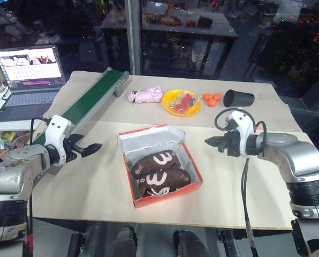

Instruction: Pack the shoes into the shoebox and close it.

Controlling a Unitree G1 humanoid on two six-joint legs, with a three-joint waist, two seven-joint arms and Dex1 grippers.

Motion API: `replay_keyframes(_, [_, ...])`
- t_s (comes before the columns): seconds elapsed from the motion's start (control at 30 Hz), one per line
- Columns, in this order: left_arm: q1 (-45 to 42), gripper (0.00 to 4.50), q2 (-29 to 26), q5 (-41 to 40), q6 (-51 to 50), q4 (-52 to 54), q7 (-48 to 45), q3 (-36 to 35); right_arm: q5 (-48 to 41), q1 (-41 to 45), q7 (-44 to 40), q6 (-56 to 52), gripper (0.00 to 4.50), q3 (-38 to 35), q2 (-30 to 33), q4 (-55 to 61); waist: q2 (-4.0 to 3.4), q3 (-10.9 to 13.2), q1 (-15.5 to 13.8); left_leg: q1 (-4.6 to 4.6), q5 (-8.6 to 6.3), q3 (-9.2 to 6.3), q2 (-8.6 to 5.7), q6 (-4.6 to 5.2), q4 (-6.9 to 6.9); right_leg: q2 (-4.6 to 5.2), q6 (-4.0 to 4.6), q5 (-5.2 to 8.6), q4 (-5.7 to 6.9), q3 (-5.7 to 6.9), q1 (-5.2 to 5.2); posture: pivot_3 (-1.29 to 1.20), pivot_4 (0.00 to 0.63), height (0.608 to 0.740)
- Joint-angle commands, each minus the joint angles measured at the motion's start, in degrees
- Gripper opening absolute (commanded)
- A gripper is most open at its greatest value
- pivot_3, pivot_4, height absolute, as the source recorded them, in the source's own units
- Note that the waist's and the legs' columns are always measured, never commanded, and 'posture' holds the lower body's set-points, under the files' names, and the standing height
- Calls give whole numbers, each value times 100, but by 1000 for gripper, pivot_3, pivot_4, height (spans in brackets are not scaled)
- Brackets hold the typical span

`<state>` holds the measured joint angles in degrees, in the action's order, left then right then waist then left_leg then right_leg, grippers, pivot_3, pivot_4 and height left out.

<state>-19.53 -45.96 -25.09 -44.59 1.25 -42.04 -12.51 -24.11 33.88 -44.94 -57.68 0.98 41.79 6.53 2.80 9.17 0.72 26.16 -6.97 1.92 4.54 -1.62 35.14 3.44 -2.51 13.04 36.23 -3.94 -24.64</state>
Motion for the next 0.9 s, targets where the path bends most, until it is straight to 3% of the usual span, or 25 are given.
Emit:
replay_keyframes(0.03, [-103,4500,48,38,248,-96,-19,-43,-172,80,35,-122,58,-346,153,289,0,0,0,0,0,0,0,1,0,0,-1,0,-1,0,0,0,150,736])
replay_keyframes(0.07, [-74,4500,44,15,258,-117,-116,-14,-185,66,44,-140,58,-371,170,314,0,0,0,0,0,0,0,1,0,0,-1,-1,0,0,0,0,150,736])
replay_keyframes(0.17, [5,3851,22,-49,291,-172,-370,39,-243,12,81,-216,0,-446,222,421,0,0,0,0,1,0,0,1,-1,0,-2,-2,-1,0,0,0,150,736])
replay_keyframes(0.5, [-153,88,-82,200,704,-782,-1301,516,-532,-154,193,-544,0,-761,348,903,0,0,0,0,-1,0,0,-1,-1,1,8,3,-1,0,0,0,150,736])
replay_keyframes(0.6, [-360,16,-6,720,1295,-1486,-1436,1024,-573,-206,270,-606,0,-843,365,1000,-1,0,-1,-1,0,0,0,1,-1,0,8,3,-1,0,0,0,150,736])
replay_keyframes(0.9, [-2179,16,1115,1699,2936,-4736,-1351,1684,-790,-521,525,-1015,0,-1356,572,1532,0,-1,-129,12,3,0,-3,4,14,1,-13,-8,-1,2,2,0,150,736])
